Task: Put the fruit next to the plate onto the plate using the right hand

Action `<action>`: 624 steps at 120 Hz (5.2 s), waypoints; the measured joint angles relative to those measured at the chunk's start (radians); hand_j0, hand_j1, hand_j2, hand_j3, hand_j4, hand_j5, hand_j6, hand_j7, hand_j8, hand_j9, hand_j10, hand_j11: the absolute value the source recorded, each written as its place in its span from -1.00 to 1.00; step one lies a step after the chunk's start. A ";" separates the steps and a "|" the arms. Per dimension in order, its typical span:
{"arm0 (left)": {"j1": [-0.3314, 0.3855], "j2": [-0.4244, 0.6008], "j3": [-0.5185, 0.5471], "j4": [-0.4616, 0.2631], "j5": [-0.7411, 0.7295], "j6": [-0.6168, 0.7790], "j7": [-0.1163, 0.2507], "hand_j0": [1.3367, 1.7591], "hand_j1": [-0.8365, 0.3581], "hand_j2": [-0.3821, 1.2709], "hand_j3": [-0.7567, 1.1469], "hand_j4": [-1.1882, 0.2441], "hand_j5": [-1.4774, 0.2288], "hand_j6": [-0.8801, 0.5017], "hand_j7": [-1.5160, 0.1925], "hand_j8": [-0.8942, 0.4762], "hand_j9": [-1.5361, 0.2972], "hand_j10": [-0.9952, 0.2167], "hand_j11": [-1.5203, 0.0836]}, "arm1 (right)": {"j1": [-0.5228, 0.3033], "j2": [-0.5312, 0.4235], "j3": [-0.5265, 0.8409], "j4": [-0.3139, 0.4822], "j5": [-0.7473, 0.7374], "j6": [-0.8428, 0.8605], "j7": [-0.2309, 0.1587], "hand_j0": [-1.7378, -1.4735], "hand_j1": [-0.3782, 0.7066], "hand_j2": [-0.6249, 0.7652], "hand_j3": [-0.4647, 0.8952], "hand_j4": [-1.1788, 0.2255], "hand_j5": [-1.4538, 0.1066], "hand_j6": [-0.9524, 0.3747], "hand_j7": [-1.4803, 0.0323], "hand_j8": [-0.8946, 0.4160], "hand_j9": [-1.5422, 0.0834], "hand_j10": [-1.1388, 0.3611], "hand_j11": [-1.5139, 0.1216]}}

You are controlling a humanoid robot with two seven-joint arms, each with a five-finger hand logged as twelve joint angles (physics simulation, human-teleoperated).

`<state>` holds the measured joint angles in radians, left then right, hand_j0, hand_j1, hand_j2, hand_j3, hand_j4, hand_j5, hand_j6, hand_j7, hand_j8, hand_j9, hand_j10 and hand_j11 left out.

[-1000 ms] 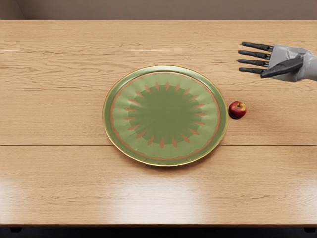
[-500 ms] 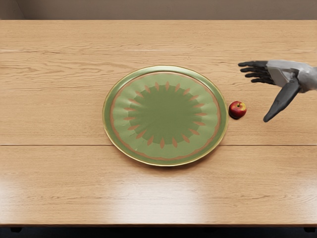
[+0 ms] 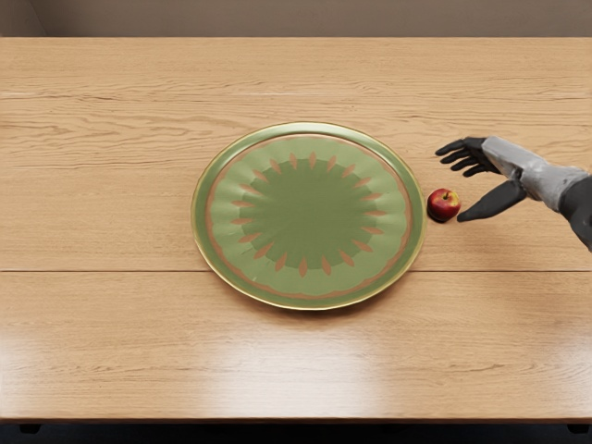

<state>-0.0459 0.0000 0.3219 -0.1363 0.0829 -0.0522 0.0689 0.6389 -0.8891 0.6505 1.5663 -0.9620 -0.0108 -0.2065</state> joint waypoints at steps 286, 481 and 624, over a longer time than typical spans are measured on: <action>0.001 0.000 0.000 0.000 0.000 0.000 0.000 0.52 0.49 -0.48 -0.21 0.32 0.36 -0.08 0.40 -0.05 0.33 0.24 0.50 | 0.112 0.194 -0.108 -0.439 0.110 0.100 0.105 -0.33 0.23 0.26 -0.32 -0.51 -0.58 -0.15 -0.50 -0.13 -0.50 -0.15 -0.56; 0.001 0.000 0.000 0.000 0.000 0.000 0.000 0.52 0.49 -0.48 -0.20 0.32 0.36 -0.08 0.40 -0.05 0.33 0.24 0.50 | 0.333 0.459 -0.131 -0.332 0.040 0.346 0.046 -0.33 0.14 0.17 -0.32 -0.42 -0.58 -0.23 -0.43 -0.17 -0.47 -0.21 -0.54; 0.001 0.000 0.000 0.000 0.000 0.000 0.000 0.52 0.49 -0.48 -0.21 0.32 0.36 -0.08 0.40 -0.05 0.33 0.24 0.50 | 0.251 0.091 -0.111 -0.486 0.956 0.620 0.039 -0.40 -0.85 -0.11 -0.32 0.62 0.79 0.37 0.88 0.30 0.83 0.46 0.78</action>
<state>-0.0452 0.0000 0.3219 -0.1358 0.0829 -0.0521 0.0689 0.8902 -0.7985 0.5397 1.0803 -0.0057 0.6096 -0.1676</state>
